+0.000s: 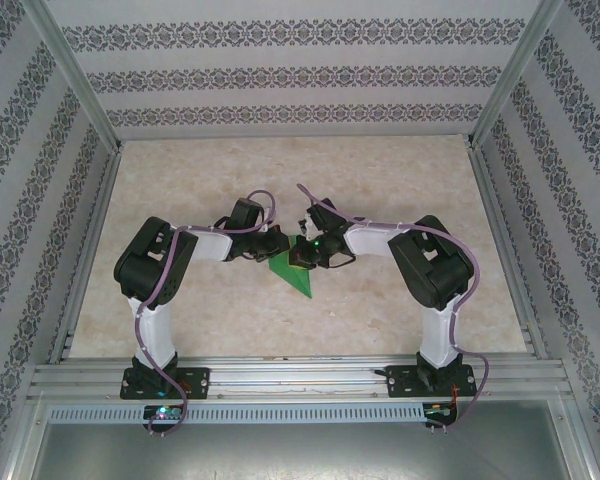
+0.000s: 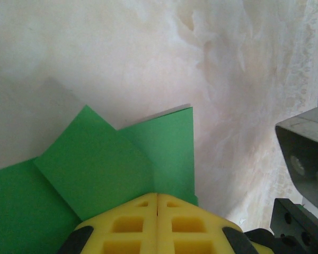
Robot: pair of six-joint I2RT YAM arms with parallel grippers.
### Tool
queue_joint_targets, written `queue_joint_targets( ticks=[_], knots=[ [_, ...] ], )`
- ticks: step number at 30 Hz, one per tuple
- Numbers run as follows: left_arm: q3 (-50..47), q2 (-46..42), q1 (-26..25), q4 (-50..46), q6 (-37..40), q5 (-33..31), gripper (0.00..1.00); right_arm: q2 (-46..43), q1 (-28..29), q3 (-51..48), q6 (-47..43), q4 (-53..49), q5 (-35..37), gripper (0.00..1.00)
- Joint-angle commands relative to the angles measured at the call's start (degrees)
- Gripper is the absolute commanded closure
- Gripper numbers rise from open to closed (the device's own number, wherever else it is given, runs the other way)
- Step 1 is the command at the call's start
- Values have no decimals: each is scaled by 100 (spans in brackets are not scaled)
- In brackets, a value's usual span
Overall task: Fold a paper plane with a square sheet of paper (fold left side to right side)
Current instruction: Fourth fold the wing at the center of the table.
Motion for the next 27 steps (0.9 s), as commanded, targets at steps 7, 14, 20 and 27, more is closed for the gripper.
queue_joint_targets(
  ticks=[7,14,20,27],
  knots=[
    [-174,93,2,-556,-6,-423,100,-74,86,-368,81,-500,83,100],
    [-164,120,2,-577,-10,-449,100,-294,153,-642,-18,-760,30,100],
    [-164,133,2,-569,-24,-451,100,-459,230,-804,-106,-974,51,100],
    [-155,137,7,-585,-11,-448,100,-644,274,-897,-186,-1140,74,100]
  ],
)
